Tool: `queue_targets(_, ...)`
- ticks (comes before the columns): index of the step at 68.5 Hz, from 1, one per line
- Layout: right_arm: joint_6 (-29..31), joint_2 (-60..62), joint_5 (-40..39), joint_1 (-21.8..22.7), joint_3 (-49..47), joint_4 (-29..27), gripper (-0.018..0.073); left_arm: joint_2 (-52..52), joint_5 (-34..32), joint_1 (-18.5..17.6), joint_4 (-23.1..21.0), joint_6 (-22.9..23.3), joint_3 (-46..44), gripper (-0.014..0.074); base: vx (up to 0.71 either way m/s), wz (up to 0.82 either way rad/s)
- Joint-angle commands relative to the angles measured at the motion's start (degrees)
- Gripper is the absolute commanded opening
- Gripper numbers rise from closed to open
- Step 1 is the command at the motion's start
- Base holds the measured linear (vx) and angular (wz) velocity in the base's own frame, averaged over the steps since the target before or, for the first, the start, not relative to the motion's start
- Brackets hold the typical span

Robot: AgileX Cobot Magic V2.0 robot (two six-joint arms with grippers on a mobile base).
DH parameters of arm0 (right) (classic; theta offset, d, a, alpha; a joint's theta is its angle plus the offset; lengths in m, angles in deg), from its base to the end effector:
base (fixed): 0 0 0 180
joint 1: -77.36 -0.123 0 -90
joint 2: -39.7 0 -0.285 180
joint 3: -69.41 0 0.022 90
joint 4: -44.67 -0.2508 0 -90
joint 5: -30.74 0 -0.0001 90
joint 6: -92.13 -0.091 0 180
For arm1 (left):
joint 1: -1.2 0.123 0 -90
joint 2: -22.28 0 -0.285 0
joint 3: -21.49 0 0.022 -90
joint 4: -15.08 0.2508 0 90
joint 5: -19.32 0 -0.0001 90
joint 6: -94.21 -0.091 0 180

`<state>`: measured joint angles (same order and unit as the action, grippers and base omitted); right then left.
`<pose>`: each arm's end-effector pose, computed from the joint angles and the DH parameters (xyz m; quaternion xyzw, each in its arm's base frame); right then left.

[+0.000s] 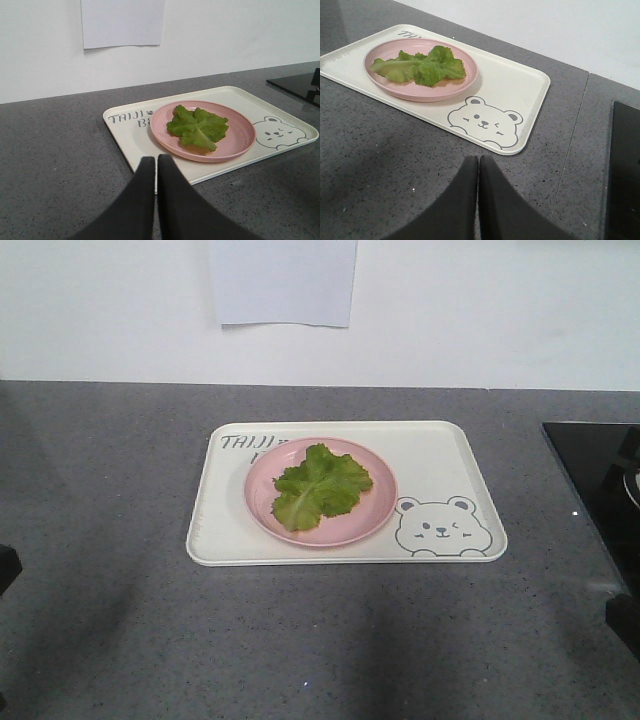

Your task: Transfer vegetables to tray and serve

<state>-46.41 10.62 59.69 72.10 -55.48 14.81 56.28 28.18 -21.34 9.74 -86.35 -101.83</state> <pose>0.0789 0.0293 0.2788 -0.2101 0.7876 0.0516 0.5769 0.0960 -0.0413 0.2863 0.1228 0.7533 -0.1576 0.6266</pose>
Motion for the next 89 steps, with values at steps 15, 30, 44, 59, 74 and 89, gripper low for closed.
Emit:
queue_targets(15, 0.28, -0.35, -3.74, 0.09, -1.46, -0.85, -0.0005, 0.20, -4.46, -0.07, -0.09, -0.27, -1.43, -0.0006, 0.00, 0.00)
queue_targets(30, 0.28, -0.35, -3.74, 0.09, -1.46, -0.85, -0.0005, 0.20, -9.64, 0.90, 1.34, -0.13, 6.22, -0.0006, 0.00, 0.00)
queue_targets(44, 0.28, -0.35, -3.74, 0.09, -1.46, -0.85, -0.0005, 0.20, -38.23, 1.77, -2.43, 1.95, 23.62, -0.0006, 0.00, 0.00)
queue_targets(59, 0.28, -0.35, -3.74, 0.09, -1.46, -0.85, -0.0005, -4.46, -32.83, 4.50, -9.11, -9.23, 23.66, -0.0006, 0.00, 0.00)
queue_targets(74, 0.28, -0.35, -3.66, 0.09, -1.46, -0.83, -0.0005, -15.13, -22.18, 10.92, -18.76, -19.93, 23.66, -0.0006, 0.00, 0.00)
queue_targets(89, 0.28, -0.35, -3.66, 0.09, -1.46, -0.83, -0.0005, -25.46, -15.35, 16.99, -18.52, -21.17, 23.66, -0.0006, 0.00, 0.00)
